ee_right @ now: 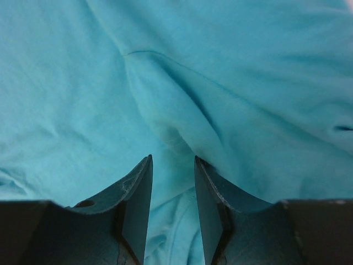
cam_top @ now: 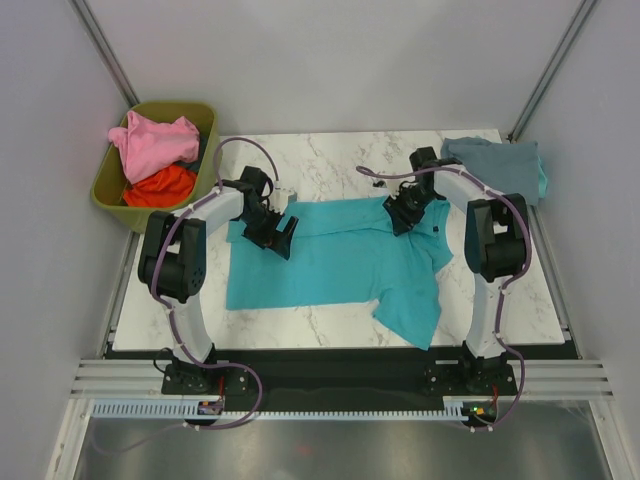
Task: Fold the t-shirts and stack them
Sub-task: Fold the tshirt
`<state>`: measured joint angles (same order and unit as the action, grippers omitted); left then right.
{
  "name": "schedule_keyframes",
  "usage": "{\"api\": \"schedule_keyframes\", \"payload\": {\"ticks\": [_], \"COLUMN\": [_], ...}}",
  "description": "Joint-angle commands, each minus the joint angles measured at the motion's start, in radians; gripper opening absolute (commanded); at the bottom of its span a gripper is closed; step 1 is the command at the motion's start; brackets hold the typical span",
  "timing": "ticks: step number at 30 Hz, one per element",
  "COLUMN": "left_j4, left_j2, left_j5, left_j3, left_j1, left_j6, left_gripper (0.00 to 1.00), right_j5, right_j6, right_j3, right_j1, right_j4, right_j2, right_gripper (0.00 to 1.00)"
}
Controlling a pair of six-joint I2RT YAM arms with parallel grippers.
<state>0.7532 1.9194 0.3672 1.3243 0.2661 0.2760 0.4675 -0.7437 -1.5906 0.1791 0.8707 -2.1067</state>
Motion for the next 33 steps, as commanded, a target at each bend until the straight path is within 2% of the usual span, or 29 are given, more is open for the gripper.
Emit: {"api": "schedule_keyframes", "payload": {"ticks": [1,8,19,33], "left_j4": [0.003,0.003,0.003,0.003], "left_j2": [-0.019,-0.005,-0.007,-0.011], "left_j5": [0.004,0.007,0.007,0.007], "left_j3": [-0.008,0.013,0.007,0.013], "left_j1": [0.005,0.005,0.005,0.012], "left_j6": [-0.024,-0.027,-0.027,-0.027], "left_gripper": [0.99,0.99,0.99,0.99], "right_j5": [-0.020,-0.023,0.057,0.010], "right_j6": [0.006,0.027,0.056,0.072], "right_j3": [-0.054,-0.049,-0.002,0.003], "right_j1": [-0.013,-0.023,-0.010,0.019], "right_j4": [-0.041,-0.065,-0.065,-0.111], "right_j2": [0.010,0.008,0.040,0.011], "right_gripper": [0.44,0.44,0.45,0.46]}}
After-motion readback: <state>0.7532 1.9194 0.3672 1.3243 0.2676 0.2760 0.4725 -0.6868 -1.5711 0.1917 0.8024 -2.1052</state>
